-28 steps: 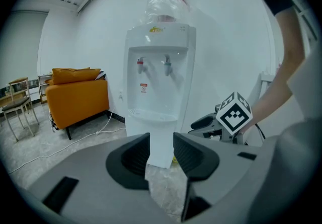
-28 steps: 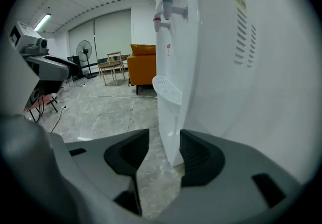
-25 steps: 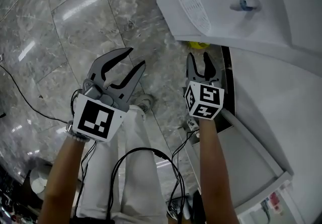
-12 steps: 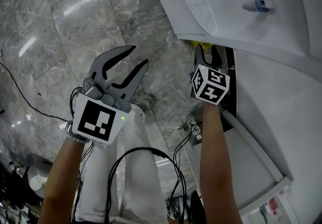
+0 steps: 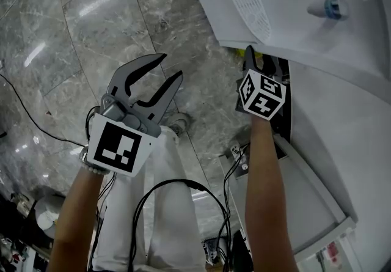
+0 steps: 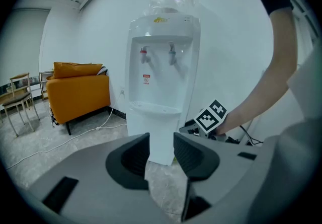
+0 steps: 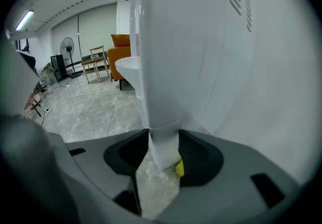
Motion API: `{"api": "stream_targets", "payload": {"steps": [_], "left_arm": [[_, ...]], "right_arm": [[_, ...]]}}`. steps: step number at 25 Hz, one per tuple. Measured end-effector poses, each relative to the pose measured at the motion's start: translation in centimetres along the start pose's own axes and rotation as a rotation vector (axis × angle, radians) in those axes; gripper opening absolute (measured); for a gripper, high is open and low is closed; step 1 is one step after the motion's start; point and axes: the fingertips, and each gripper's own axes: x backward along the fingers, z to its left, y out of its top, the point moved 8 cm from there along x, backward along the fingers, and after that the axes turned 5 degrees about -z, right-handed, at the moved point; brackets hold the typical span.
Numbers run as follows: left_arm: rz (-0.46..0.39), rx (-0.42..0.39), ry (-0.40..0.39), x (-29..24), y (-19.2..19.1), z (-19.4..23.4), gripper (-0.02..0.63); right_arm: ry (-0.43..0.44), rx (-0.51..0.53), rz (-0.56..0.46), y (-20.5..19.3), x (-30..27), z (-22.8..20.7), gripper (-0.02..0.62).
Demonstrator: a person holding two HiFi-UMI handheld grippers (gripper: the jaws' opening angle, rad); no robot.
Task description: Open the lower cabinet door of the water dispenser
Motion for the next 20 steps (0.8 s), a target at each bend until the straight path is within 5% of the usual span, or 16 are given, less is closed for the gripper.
{"api": "stream_targets", "payload": {"steps": [20], "left_arm": [[0.001,0.021,-0.006,0.12,-0.47,-0.41,0.146]], "right_arm": [[-0.027,-0.020,0.012,0.00,0.62,0.77,0.129]]}}
